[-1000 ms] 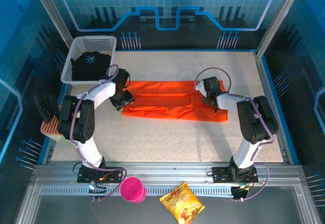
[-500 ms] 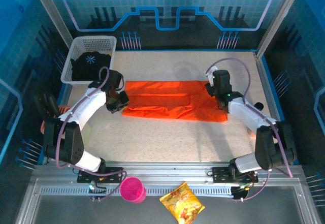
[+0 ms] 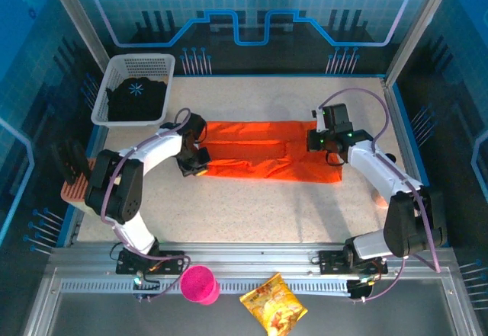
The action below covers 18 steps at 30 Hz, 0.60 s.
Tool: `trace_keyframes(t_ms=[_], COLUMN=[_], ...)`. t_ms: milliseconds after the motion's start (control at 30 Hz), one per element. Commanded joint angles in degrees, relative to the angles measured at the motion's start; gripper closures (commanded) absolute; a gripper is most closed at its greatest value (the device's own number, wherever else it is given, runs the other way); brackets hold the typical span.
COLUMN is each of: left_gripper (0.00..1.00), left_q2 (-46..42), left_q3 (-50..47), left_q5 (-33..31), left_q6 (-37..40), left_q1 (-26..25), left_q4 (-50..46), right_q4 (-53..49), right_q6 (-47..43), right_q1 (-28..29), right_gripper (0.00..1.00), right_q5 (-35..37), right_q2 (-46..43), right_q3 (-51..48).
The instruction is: Fold and stack the t-shirts
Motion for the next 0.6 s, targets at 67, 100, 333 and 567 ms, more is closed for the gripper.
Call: trace_keyframes(t_ms=[67, 100, 333, 567], left_gripper=[1.00, 1.00, 1.00, 1.00], left_q2=[5.0, 5.9, 8.9, 10.2], left_q3=[3.6, 4.0, 6.3, 12.9], left_q5=[-2.0, -2.0, -4.7, -8.9], left_q6=[1.0, 1.4, 2.6, 4.7], left_q1=[0.2, 0.2, 0.2, 0.6], left_q4=[0.9, 1.1, 0.8, -1.7], right_q4=[-2.6, -2.9, -5.8, -6.0], right_q6=[2.2, 2.1, 1.1, 2.0], right_q1=[-0.4, -0.4, -0.5, -0.5], right_gripper=[0.93, 0.93, 0.93, 0.92], right_q5=[-2.5, -2.4, -0.8, -1.2], right_q2=[-0.6, -0.7, -1.9, -2.9], right_q3=[-1.8, -1.8, -0.8, -0.9])
